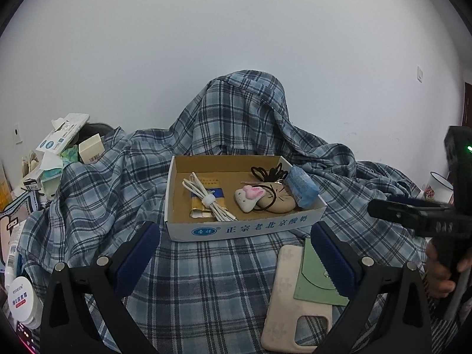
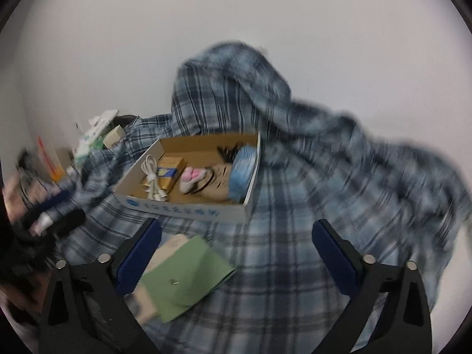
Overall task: Organize soft objects
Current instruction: 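Lower the right tool onto the green felt pouch and close on it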
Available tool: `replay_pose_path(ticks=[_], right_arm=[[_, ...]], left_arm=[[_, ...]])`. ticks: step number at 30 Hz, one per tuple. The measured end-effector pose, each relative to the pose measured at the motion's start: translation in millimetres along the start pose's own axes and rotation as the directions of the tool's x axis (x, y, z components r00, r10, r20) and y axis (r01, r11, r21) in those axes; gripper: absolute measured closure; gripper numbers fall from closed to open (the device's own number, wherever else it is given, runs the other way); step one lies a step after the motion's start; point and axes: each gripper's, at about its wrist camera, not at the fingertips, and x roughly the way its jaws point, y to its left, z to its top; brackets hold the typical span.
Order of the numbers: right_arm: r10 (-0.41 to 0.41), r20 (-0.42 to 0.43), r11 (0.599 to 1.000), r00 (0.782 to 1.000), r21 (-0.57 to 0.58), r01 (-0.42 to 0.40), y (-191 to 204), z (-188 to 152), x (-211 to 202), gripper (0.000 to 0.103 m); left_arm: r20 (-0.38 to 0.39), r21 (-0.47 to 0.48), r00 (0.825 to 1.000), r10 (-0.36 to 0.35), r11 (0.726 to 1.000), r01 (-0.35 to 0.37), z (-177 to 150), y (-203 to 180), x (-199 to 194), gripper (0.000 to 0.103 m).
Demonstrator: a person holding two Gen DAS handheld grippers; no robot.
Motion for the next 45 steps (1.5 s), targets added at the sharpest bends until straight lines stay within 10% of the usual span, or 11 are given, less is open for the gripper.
replay_pose_path(ticks=[6,20,22,34,45], right_arm=[[0.083,-0.204,0.991,0.975,0.122,-0.059,-1.8,-3.0,22.9,0.034],[0.125,-0.362,0.989,0.924,0.125,-0.085,7.8,-27.0,72.7,0.040],[0.147,-0.354,0.985,0.924,0.141,-0.103,6.3,-27.6,72.0,0.058],[0.069,-0.223,0.993,0.972,0.113,-0.044,4.9,-4.6,35.6,0.090],[-0.091,-0.184,0.995,0.979,-0.059,0.082,17.7,27.1,2.6,0.094]], left_arm=[[0.028,-0.008,1.000,0.002,1.000,-0.001,1.1,0.4,-5.7,0.000],[0.050,0.017,0.999,0.002,1.000,-0.003,2.8,-6.0,-11.4,0.000],[0.054,0.029,0.999,0.000,1.000,-0.002,2.9,-8.2,-12.1,0.000],[0.050,0.044,0.999,0.007,0.999,-0.009,1.7,-9.3,-10.7,0.000],[0.049,0.044,0.999,0.007,0.999,-0.009,1.8,-9.4,-10.9,0.000]])
